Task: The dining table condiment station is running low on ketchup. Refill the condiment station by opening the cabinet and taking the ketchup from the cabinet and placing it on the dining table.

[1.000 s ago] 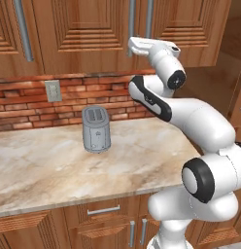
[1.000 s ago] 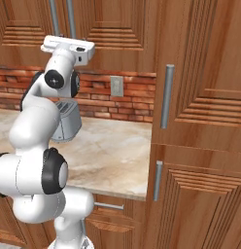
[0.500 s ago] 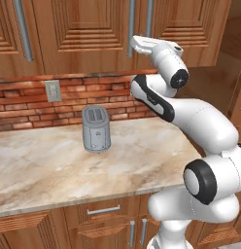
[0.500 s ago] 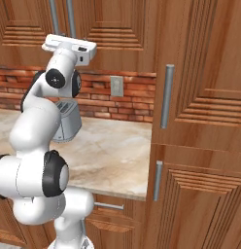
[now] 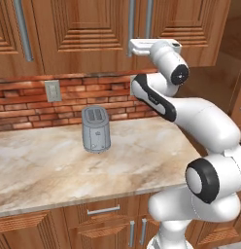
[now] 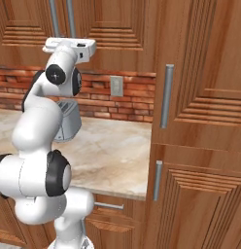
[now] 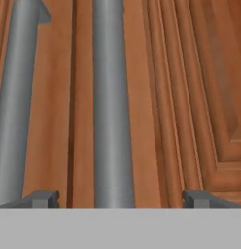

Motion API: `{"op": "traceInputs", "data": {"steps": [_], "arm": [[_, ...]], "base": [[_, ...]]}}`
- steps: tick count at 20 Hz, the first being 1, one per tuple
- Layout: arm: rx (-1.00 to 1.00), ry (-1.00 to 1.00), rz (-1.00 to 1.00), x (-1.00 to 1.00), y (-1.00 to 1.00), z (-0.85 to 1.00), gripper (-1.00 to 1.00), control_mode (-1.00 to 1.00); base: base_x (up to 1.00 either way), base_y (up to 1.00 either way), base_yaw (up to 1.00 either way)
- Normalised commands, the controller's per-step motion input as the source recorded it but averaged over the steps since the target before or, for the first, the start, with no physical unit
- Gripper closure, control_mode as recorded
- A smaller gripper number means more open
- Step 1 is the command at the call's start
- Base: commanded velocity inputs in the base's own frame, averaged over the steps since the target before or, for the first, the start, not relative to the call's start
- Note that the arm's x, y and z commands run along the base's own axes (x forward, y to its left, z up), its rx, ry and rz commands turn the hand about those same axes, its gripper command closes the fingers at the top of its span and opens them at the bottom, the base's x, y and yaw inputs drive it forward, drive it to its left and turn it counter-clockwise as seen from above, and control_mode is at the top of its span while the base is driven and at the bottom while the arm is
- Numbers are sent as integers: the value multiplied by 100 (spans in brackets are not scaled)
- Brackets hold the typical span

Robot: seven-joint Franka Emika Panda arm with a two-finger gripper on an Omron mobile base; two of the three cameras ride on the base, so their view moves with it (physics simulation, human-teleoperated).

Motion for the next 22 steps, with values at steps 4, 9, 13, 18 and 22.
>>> {"op": "traceInputs", "data": {"steps": [4,9,13,18,22], "arm": [[-17,3,4,43,1,0,-100,-100],[-9,2,1,49,0,-6,-100,-100],[-5,1,0,72,13,-24,-100,-100],[-5,0,-3,70,39,-33,100,-100],[-11,-1,-14,35,76,-37,100,-100]], "base": [[0,0,0],[0,0,0],[0,0,0],[0,0,0],[0,0,0]]}}
